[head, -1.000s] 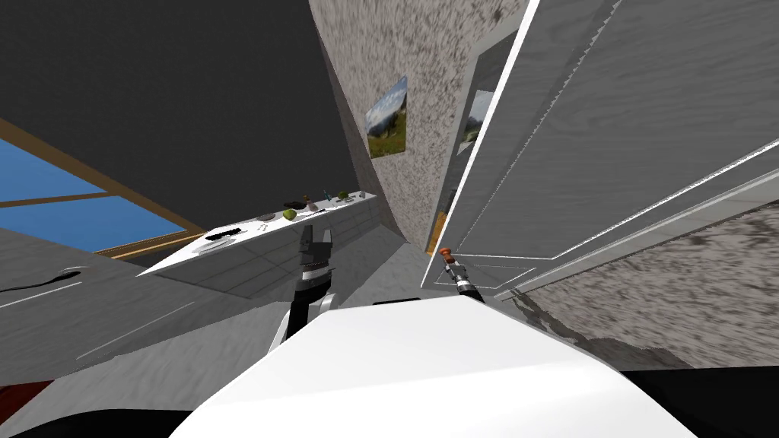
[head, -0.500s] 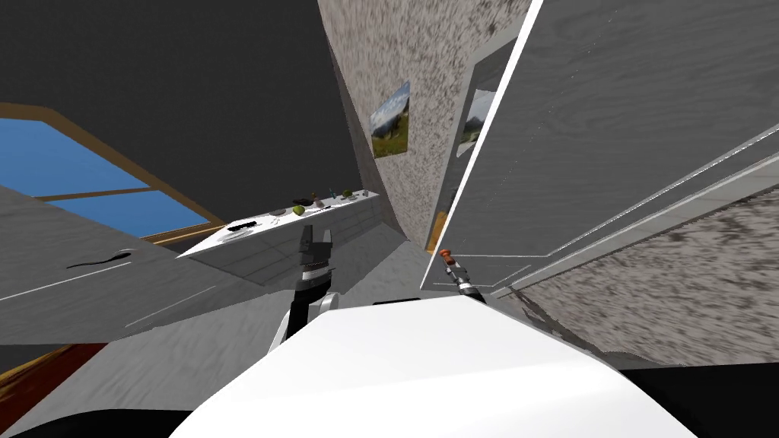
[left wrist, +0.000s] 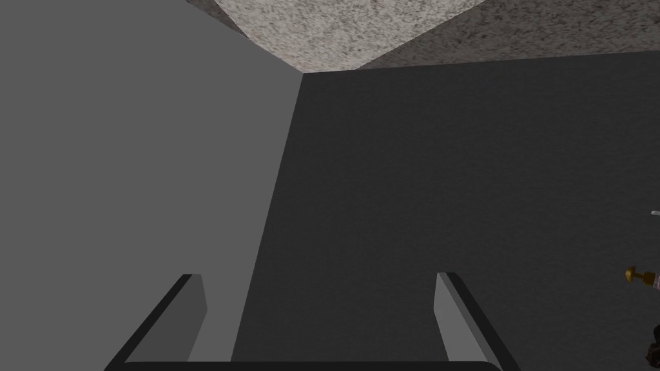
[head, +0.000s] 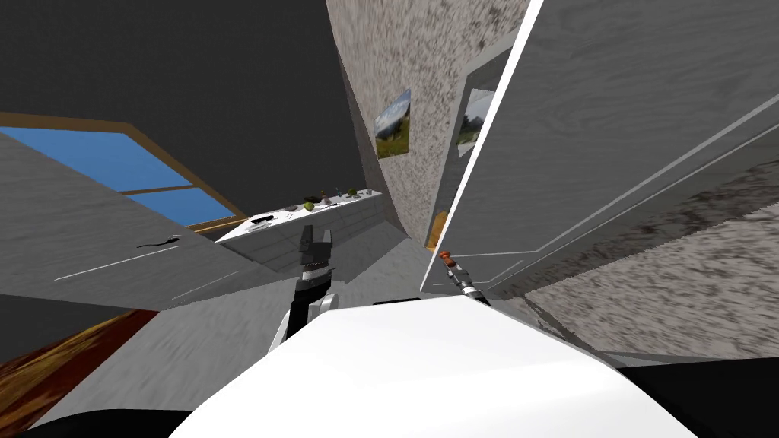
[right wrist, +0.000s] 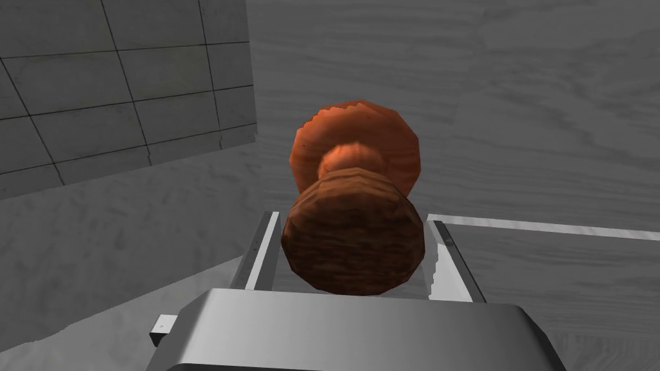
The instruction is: Pull the door open
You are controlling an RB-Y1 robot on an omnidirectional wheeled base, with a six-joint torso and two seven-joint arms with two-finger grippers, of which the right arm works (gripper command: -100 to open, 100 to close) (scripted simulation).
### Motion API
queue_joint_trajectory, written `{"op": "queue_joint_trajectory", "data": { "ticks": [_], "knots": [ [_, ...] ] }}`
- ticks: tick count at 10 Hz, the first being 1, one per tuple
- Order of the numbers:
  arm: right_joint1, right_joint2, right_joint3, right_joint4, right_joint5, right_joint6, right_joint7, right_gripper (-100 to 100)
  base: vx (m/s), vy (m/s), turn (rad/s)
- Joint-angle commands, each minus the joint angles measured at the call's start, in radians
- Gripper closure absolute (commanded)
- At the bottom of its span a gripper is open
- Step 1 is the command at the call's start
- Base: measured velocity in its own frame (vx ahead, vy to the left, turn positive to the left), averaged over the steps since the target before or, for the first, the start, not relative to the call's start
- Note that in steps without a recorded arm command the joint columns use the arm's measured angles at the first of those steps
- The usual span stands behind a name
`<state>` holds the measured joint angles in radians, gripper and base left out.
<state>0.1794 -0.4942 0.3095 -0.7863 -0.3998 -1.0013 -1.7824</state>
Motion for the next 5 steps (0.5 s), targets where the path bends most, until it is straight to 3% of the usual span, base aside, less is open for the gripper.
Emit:
{"op": "queue_joint_trajectory", "data": {
  "ticks": [1, 5],
  "knots": [
    [0.000, 0.000, 0.000, 0.000, 0.000, 0.000, 0.000, 100, -0.083, -0.018, 0.016],
    [0.018, -0.022, 0.023, 0.021, 0.017, -0.053, -0.034, 100, -0.178, -0.060, 0.141]
  ]
}}
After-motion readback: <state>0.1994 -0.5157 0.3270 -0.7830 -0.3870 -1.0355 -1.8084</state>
